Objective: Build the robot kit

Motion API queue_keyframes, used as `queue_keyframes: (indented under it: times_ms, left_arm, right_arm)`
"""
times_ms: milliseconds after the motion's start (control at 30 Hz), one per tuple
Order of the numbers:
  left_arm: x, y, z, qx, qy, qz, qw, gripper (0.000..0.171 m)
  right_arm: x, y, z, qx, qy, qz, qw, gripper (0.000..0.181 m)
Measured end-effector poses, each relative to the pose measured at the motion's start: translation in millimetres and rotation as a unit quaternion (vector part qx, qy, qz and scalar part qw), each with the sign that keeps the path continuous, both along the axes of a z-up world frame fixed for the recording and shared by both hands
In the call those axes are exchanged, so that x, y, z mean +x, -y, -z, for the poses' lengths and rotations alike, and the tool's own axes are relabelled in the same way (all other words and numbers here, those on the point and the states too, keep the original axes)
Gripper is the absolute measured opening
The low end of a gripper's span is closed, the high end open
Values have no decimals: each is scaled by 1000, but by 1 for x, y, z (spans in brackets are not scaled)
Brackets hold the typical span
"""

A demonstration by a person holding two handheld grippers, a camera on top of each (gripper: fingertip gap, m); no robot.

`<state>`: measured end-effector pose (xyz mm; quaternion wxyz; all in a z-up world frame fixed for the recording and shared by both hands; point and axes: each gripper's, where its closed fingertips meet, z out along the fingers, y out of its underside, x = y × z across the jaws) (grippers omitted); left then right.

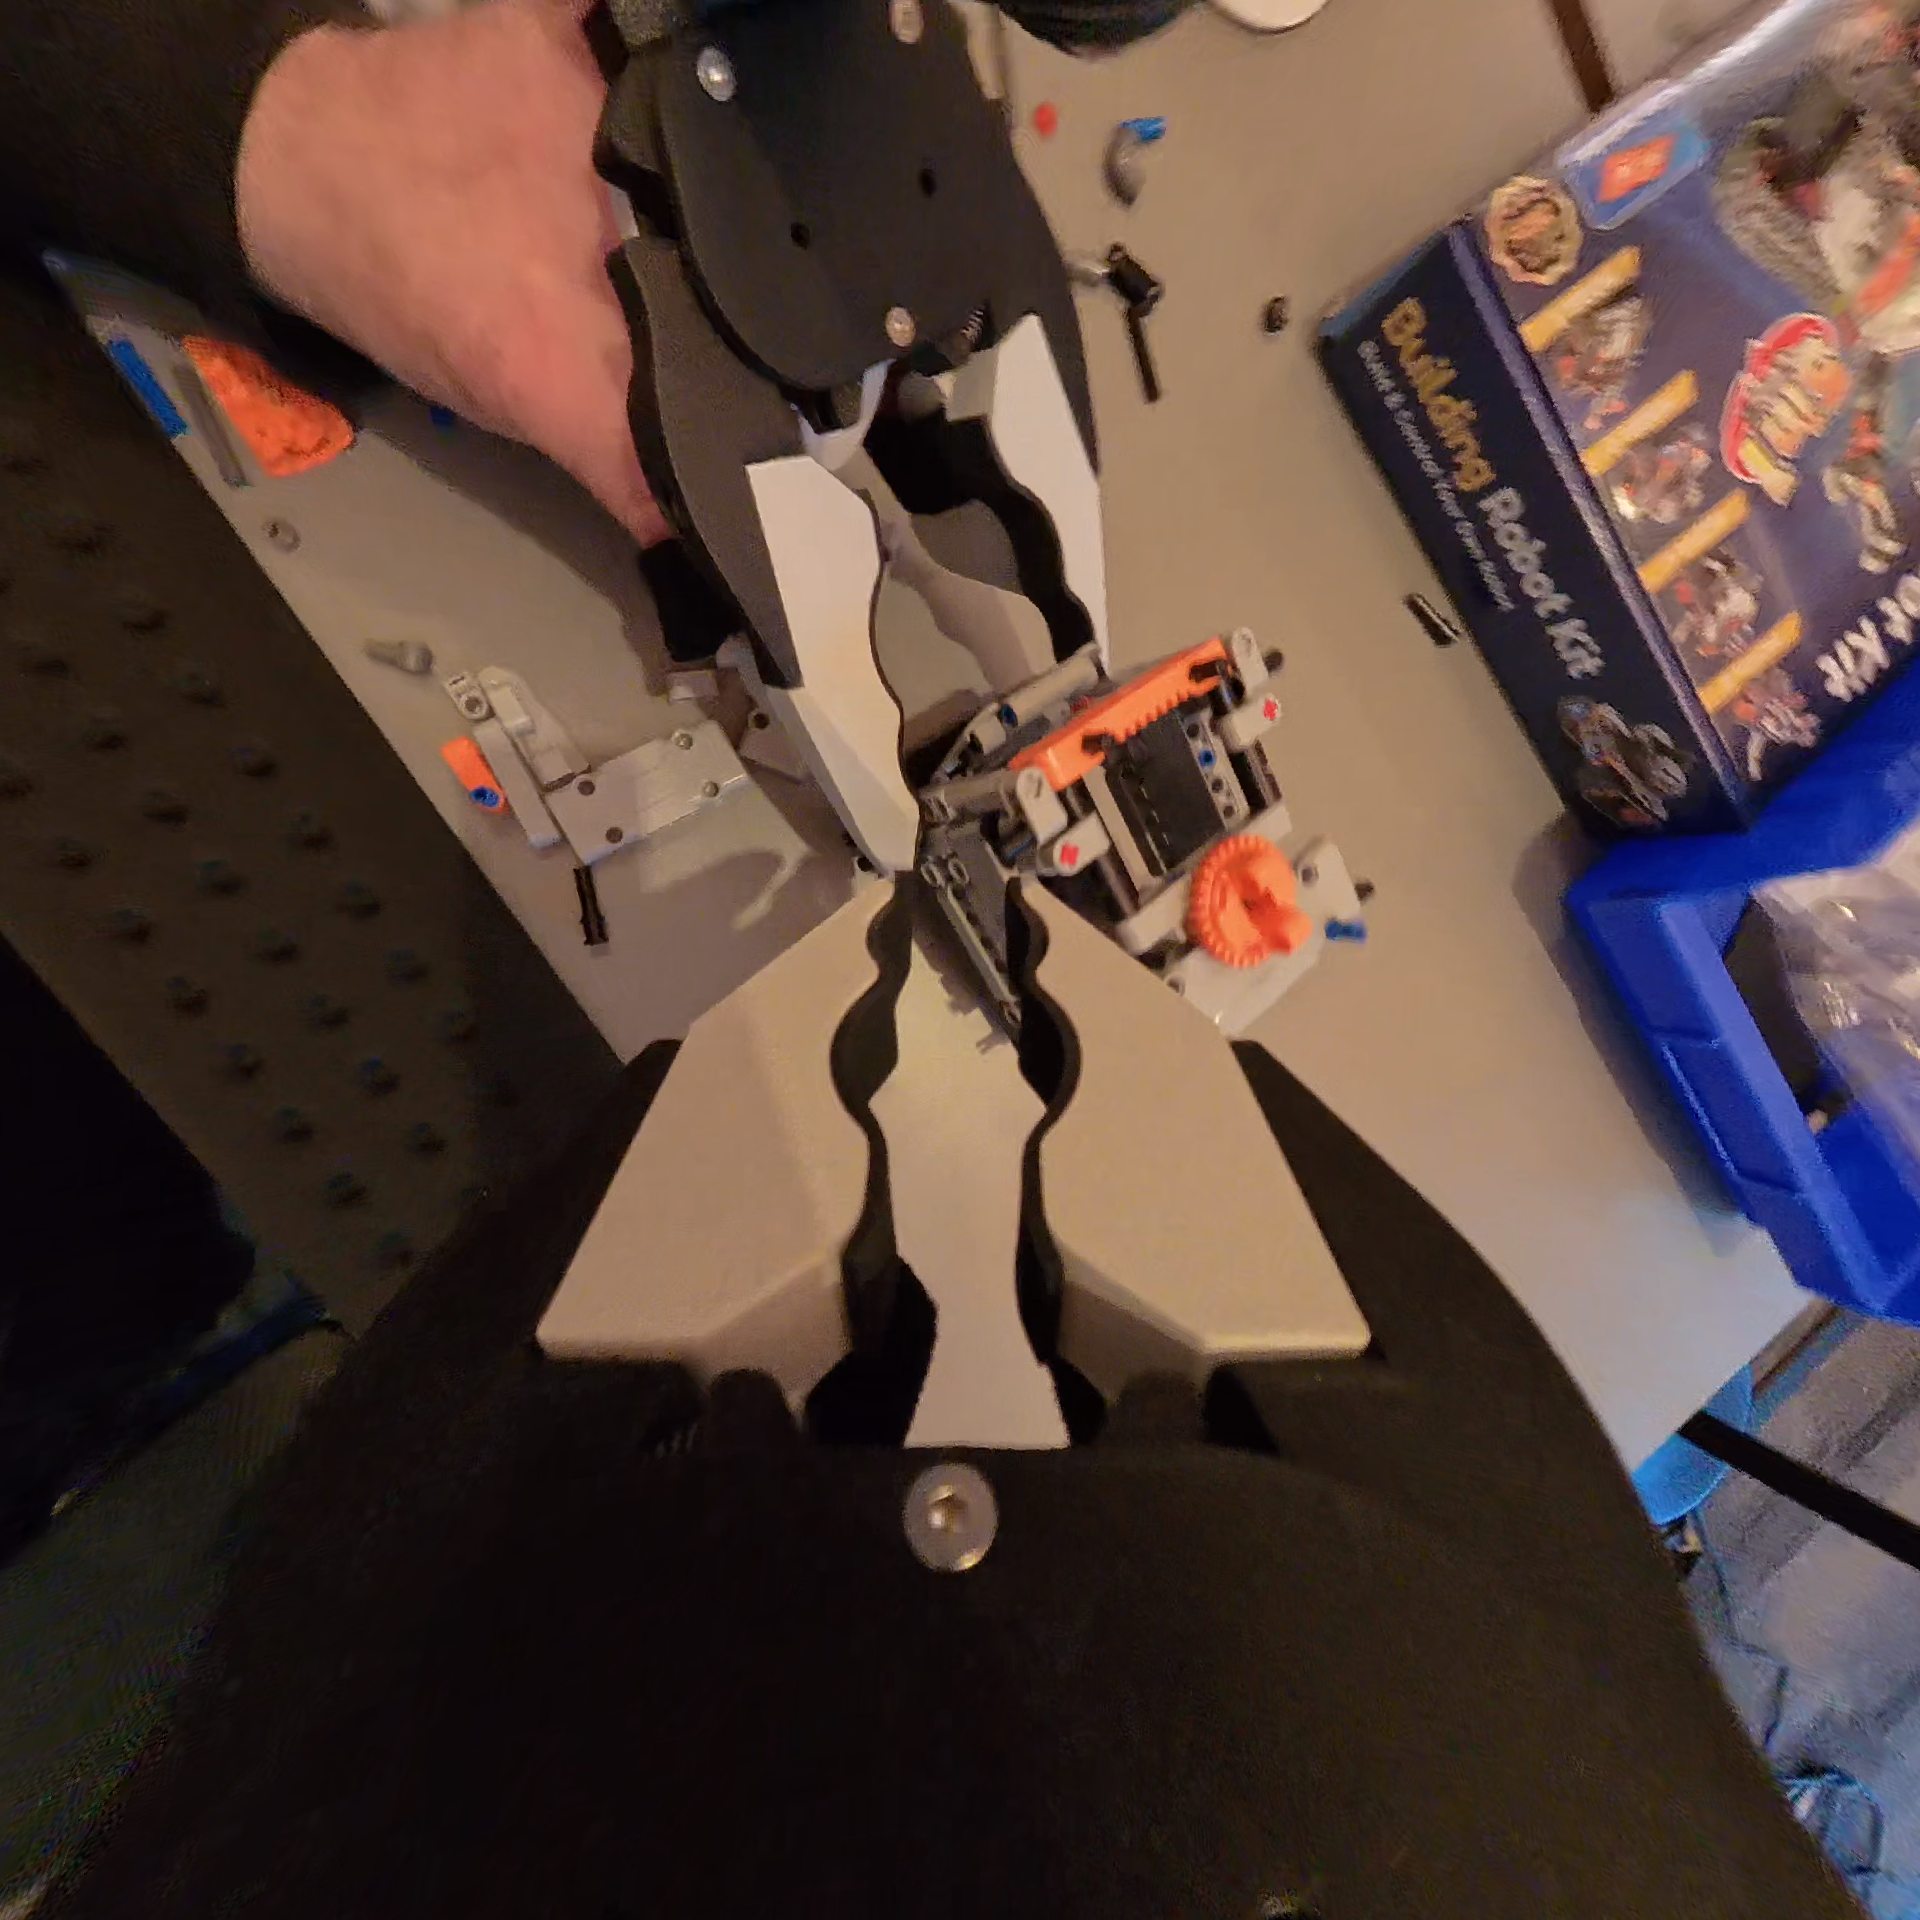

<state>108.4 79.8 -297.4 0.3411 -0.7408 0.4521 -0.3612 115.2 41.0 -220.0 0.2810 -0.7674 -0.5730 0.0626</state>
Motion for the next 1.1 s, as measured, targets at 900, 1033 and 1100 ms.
queue_keyframes:
  times_ms: [900, 1033, 1100]
  left_arm:
    - [2, 4, -25, 12, 6, -23, 1000, 79]
    - [2, 6, -29, 33, 6, -15, 999, 80]
    - [3, 6, -32, 40, 15, -13, 999, 80]
  right_arm:
    - [3, -22, -3, 53, -99, 3, 994, 21]
    - [7, -18, -5, 29, -118, -16, 992, 17]
    - [9, -17, -6, 13, -145, -17, 989, 16]
